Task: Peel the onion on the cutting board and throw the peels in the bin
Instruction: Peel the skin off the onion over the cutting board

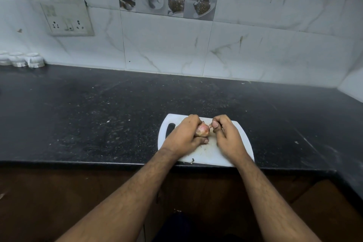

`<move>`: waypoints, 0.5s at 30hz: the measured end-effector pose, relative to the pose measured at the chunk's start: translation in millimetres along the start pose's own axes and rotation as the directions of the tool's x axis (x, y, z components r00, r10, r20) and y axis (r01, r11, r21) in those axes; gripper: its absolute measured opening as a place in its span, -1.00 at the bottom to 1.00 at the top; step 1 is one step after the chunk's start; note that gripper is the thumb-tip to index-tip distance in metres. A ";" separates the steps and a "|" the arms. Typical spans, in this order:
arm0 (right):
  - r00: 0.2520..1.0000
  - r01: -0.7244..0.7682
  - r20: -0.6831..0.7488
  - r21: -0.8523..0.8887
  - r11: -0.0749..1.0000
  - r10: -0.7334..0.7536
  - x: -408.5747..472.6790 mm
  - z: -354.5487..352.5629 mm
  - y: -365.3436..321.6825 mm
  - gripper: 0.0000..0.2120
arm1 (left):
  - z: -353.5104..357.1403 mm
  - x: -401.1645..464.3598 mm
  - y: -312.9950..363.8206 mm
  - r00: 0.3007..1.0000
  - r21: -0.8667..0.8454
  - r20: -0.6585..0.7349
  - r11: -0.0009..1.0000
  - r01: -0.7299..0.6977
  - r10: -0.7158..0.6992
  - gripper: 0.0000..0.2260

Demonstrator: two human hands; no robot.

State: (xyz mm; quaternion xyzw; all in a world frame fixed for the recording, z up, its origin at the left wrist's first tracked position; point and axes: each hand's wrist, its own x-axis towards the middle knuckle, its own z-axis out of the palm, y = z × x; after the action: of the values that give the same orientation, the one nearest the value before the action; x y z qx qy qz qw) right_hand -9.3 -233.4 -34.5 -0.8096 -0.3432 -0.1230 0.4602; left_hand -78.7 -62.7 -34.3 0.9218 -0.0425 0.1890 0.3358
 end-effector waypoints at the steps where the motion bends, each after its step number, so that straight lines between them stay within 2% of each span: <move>1: 0.999 -0.020 -0.025 0.032 0.999 0.020 -0.1 -1.1 0.4 -0.85 | -0.3 0.7 -1.3 1.000 -0.012 -0.006 1.000 0.025 -0.025 -0.59; 4: 0.991 -0.102 -0.075 0.153 0.983 0.115 -1.8 -4.5 -1.8 -0.89 | -1.4 1.9 -5.7 0.996 -0.080 -0.033 0.993 0.082 -0.084 -0.60; 6: 0.990 -0.126 -0.052 0.130 0.983 0.134 -1.8 -2.9 -1.5 -0.91 | -1.4 2.4 -7.8 0.996 -0.118 -0.039 0.990 0.081 -0.086 -0.62; 9: 0.981 -0.195 0.040 0.065 0.979 0.192 -0.7 2.8 2.4 -0.72 | 0.2 3.2 -10.2 0.996 -0.155 -0.051 0.986 0.064 -0.073 -0.62; 15: 0.998 -0.060 0.033 0.112 0.992 0.056 -1.5 -2.2 -7.7 -0.76 | 1.0 3.2 -12.0 0.999 -0.179 -0.023 0.983 0.026 -0.030 -0.58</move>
State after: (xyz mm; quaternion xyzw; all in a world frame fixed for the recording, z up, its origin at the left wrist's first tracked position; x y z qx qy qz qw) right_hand -15.3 -233.3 -29.0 -0.7937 -0.3326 -0.0780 0.5033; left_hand -73.0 -53.9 -41.1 0.8859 -0.0421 0.1915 0.4205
